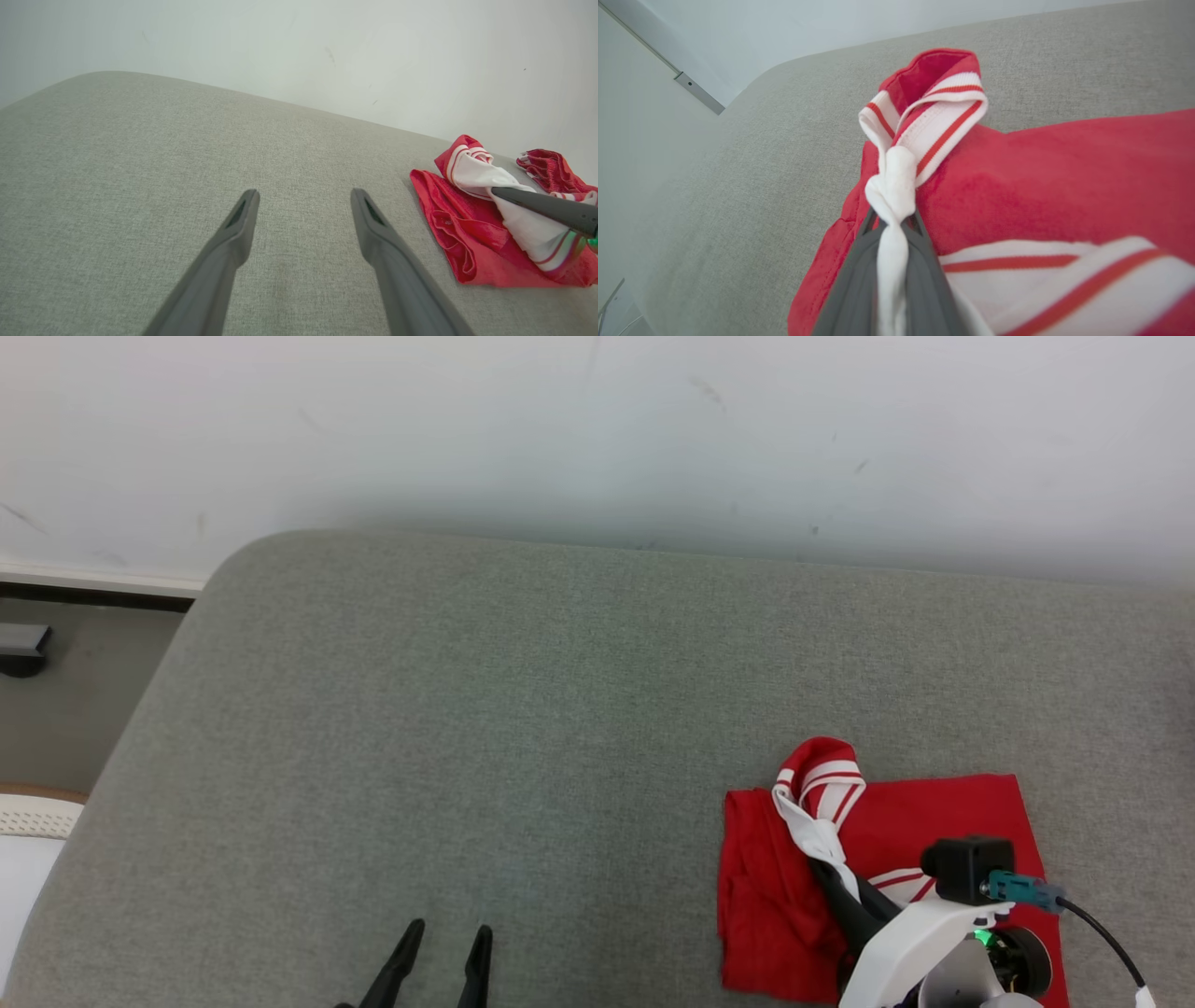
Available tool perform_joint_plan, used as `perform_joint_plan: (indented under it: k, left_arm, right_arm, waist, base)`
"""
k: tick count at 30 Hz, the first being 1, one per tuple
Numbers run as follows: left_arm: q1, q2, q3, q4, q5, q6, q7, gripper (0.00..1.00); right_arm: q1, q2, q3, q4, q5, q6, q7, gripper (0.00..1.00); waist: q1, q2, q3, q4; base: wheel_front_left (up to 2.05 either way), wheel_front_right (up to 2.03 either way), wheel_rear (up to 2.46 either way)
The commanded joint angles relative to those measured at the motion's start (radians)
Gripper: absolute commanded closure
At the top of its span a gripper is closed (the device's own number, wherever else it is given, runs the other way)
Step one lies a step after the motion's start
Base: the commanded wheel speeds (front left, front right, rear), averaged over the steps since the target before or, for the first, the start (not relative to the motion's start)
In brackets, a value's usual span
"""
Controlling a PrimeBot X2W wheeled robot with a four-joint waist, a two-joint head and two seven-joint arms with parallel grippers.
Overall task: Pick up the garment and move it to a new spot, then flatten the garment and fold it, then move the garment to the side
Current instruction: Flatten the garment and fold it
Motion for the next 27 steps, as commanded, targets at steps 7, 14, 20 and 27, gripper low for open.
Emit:
perform_joint_plan:
  k: [7, 14, 20, 27]
  left_arm:
    - [0.005, 0.002, 0.003, 0.009, 0.007, 0.001, -0.001, 0.00]
    - [0.018, 0.010, 0.010, 0.017, 0.011, 0.001, -0.001, 0.00]
    - [0.028, 0.011, 0.027, 0.014, 0.016, 0.001, -0.001, 0.00]
    - [0.048, 0.009, 0.039, 0.010, 0.022, 0.001, -0.001, 0.00]
  right_arm:
    - [-0.043, 0.002, 0.058, 0.044, 0.076, -0.002, -0.058, 0.00]
    - [-0.018, 0.001, 0.084, -0.033, 0.178, -0.002, -0.149, 0.00]
    - [0.059, -0.001, 0.012, -0.192, 0.112, -0.002, -0.231, 0.00]
    - [0.179, -0.049, -0.128, -0.321, -0.011, -0.002, -0.296, 0.00]
  waist:
    - [-0.0001, 0.0000, -0.002, -0.006]
    - [-0.0001, 0.0000, -0.011, -0.022]
    - [-0.0001, 0.0000, -0.028, -0.049]
    - [-0.0001, 0.0000, -0.054, -0.083]
  base:
    - [0.00, 0.00, 0.00]
    - [0.00, 0.00, 0.00]
    - [0.00, 0.00, 0.00]
    - [0.00, 0.00, 0.00]
